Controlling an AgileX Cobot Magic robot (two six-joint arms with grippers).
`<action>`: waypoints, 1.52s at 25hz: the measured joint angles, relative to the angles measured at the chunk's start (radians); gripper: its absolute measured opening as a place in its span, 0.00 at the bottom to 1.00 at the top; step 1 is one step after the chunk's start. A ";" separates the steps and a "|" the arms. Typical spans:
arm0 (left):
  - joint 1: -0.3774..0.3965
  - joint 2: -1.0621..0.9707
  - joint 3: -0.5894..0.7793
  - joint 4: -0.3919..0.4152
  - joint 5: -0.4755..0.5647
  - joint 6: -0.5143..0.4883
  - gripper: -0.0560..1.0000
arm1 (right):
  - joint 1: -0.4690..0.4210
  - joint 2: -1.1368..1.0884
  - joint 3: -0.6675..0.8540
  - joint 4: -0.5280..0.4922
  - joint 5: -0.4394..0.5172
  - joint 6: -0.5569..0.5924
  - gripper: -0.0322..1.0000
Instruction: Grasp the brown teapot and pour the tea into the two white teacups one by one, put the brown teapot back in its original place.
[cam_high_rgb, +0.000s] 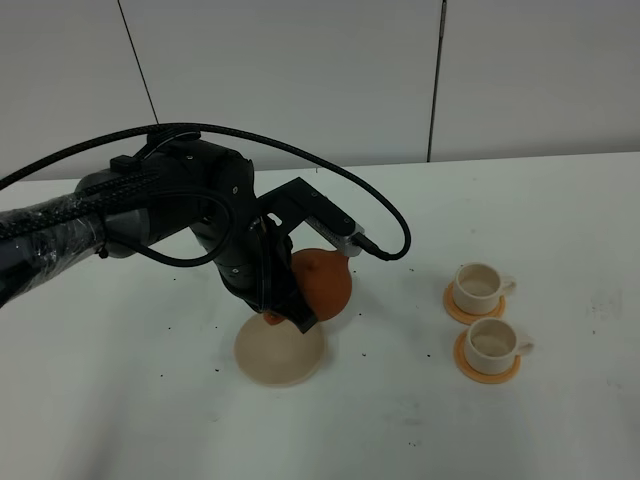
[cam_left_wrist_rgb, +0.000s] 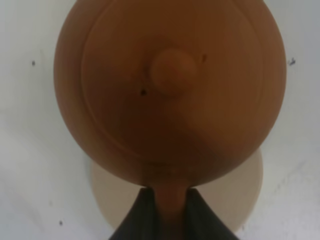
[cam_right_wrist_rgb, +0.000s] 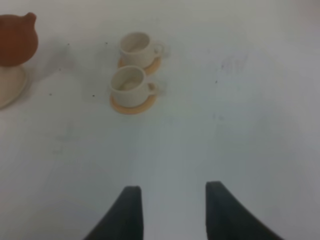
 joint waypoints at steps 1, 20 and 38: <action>0.000 0.000 0.000 -0.009 -0.012 0.018 0.21 | 0.000 0.000 0.000 0.000 0.000 0.000 0.32; 0.000 0.056 -0.135 -0.066 -0.009 0.129 0.21 | 0.000 0.000 0.000 0.000 0.000 0.000 0.32; -0.026 0.367 -0.664 -0.108 0.206 0.352 0.21 | 0.000 0.000 0.000 0.000 0.000 0.000 0.32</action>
